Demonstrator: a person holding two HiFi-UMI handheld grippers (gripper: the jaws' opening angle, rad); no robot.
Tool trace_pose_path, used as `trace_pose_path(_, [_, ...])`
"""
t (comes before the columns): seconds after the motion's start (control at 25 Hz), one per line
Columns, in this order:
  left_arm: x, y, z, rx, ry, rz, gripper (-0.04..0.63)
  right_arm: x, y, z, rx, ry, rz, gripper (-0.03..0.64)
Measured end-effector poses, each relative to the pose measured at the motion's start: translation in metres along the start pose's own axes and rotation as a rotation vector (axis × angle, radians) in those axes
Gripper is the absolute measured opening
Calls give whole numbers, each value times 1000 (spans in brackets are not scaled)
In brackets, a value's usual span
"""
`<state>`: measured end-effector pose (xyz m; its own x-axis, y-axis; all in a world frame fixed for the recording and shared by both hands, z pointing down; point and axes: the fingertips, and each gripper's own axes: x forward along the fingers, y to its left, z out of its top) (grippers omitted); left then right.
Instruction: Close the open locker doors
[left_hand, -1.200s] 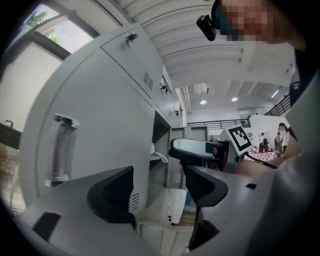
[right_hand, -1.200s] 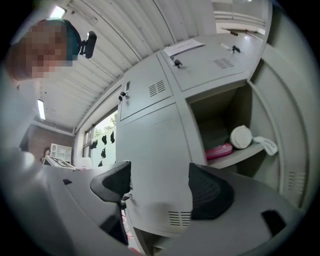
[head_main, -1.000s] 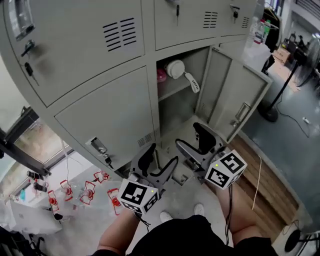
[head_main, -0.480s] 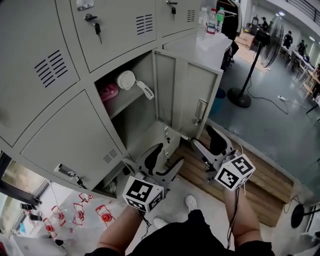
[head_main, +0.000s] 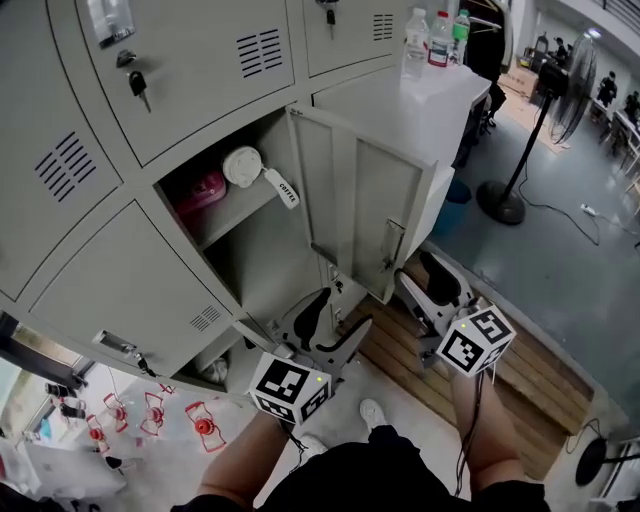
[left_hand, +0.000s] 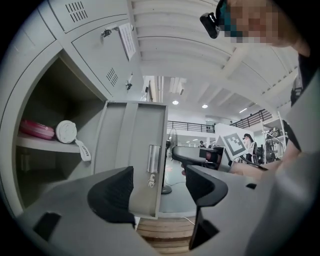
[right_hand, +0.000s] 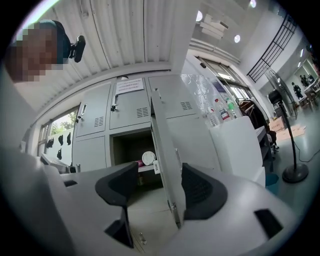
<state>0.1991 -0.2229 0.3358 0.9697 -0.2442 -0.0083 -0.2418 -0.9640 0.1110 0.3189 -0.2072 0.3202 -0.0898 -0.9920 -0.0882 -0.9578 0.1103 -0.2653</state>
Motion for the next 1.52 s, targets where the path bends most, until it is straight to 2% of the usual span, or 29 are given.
trace_pose_path(0.4, [36,9,-7,-2,1,104,334,31,-24,-10,22,57,155,221])
trace_pose_path(0.76, [44,20,-11,-22,-18,171,334,48,-25,-18,18,105,258,143])
trace_pose_path(1.16, [33,30,-7,-21,-32,194,334,51,-3,-24,-22,125,324,155])
trace_pose_path(1.52, [0,37,-8,-32,-27,208,334,50,36,-35,-45,139,372,169])
